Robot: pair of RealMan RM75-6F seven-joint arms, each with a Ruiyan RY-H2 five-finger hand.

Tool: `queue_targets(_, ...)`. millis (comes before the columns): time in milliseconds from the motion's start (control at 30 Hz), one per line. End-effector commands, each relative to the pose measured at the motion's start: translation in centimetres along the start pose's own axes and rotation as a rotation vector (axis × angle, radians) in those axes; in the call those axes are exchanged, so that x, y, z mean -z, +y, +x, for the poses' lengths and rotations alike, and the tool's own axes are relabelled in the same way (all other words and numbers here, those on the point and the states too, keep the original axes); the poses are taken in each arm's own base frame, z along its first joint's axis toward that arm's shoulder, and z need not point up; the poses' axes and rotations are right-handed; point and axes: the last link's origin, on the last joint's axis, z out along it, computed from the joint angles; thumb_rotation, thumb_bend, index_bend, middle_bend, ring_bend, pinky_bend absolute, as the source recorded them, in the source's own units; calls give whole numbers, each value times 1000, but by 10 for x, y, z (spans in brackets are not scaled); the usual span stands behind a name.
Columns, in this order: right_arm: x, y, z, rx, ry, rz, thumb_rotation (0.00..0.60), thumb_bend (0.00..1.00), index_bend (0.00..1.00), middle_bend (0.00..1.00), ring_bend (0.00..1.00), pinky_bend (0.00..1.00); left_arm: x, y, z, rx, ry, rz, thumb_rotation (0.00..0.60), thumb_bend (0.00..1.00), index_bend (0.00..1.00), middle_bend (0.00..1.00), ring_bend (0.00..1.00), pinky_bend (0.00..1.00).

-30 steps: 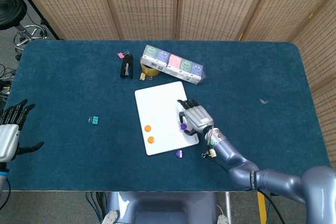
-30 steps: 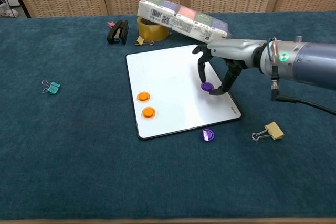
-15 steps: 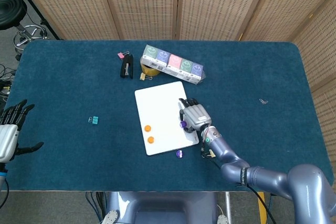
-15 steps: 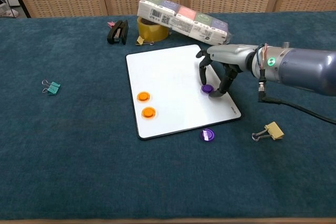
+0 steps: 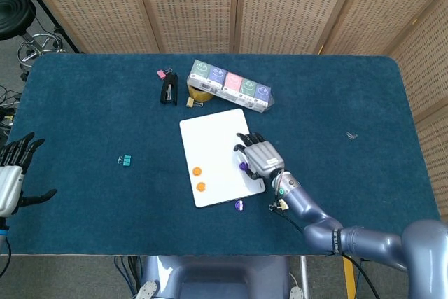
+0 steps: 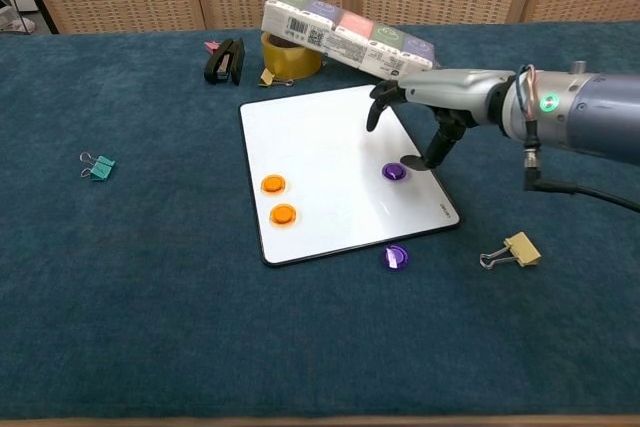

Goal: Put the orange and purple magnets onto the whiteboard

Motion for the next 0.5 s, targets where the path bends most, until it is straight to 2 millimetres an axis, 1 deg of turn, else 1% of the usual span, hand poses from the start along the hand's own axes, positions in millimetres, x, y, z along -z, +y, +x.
queue_targets(33, 26, 3, 4, 10, 17, 31, 600, 442, 279, 0, 0, 0, 0, 0, 0, 2, -3, 0, 600, 65, 121, 0, 0, 0)
queue_targets(67, 32, 3, 3, 9, 15, 41, 600, 440, 291, 0, 0, 0, 0, 0, 0, 2, -5, 1, 600, 65, 121, 0, 0, 0)
queue_targets(100, 47, 2, -2, 28, 0, 66, 600, 439, 299, 0, 0, 0, 0, -1, 0, 3, -3, 3, 600, 65, 121, 0, 0, 0)
queue_targets(133, 56, 2, -3, 38, 2, 80, 600, 434, 310, 0, 0, 0, 0, -1, 0, 5, -3, 4, 600, 65, 121, 0, 0, 0)
queue_targets(200, 66, 3, -6, 50, 1, 99, 600, 414, 335, 0, 0, 0, 0, -1, 1, 7, -1, 5, 600, 65, 122, 0, 0, 0)
queue_targets(367, 82, 4, -15, 75, -14, 132, 600, 366, 385, 0, 0, 0, 0, -1, 3, 13, 4, 6, 600, 65, 122, 0, 0, 0)
queue_targets(500, 88, 5, -23, 77, -27, 139, 600, 359, 399, 0, 0, 0, 0, -2, 4, 15, 7, 6, 600, 65, 122, 0, 0, 0)
